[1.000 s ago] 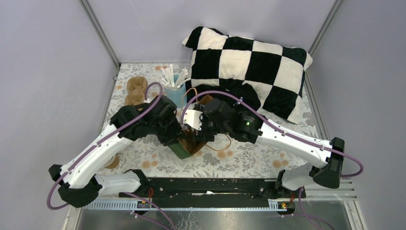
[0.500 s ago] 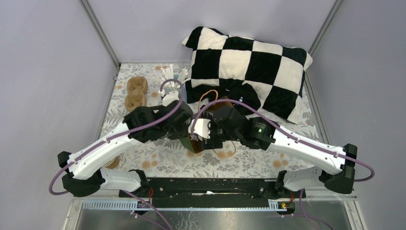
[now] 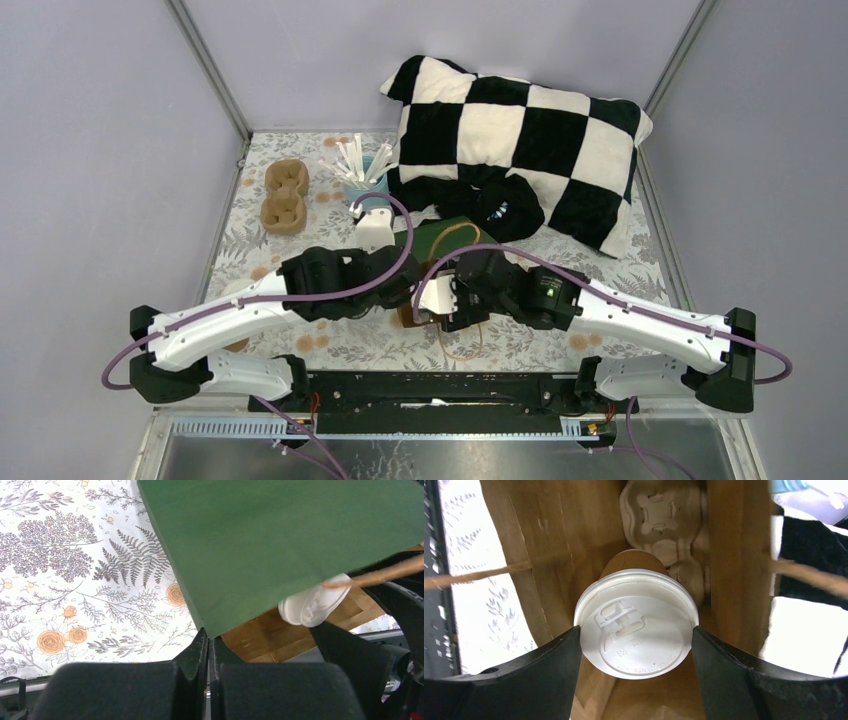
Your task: Pack the takeout coffee
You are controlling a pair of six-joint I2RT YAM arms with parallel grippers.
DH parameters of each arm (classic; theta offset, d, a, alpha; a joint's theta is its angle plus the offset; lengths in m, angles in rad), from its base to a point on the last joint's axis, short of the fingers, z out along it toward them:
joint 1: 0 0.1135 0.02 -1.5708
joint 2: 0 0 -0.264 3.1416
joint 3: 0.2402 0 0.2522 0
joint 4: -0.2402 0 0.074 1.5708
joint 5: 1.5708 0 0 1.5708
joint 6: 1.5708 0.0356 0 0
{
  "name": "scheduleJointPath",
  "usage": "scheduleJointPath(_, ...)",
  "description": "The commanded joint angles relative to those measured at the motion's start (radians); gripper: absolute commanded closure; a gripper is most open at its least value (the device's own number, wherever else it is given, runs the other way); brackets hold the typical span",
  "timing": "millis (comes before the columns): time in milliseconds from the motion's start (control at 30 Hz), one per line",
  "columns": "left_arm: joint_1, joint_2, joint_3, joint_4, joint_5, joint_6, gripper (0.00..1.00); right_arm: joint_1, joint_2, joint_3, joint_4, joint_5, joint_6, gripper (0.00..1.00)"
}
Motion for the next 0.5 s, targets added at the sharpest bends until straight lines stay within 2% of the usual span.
scheduleJointPath(0,-0.007,-0.061,-0.044,0.084,-0.028,-0.004,1.0,0.002,-0.046,-0.052,0.059,0.112,-0.143,0.46)
scheduleJointPath(233,-0.007,-0.104,-0.1,0.137,0.024,0.022,1.0,-0.021,-0.037,-0.131,0.184,0.145,-0.253,0.47)
scheduleJointPath(467,-0.007,-0.139,-0.121,0.146,0.05,0.044,1.0,-0.103,0.014,-0.121,0.221,0.012,-0.363,0.48)
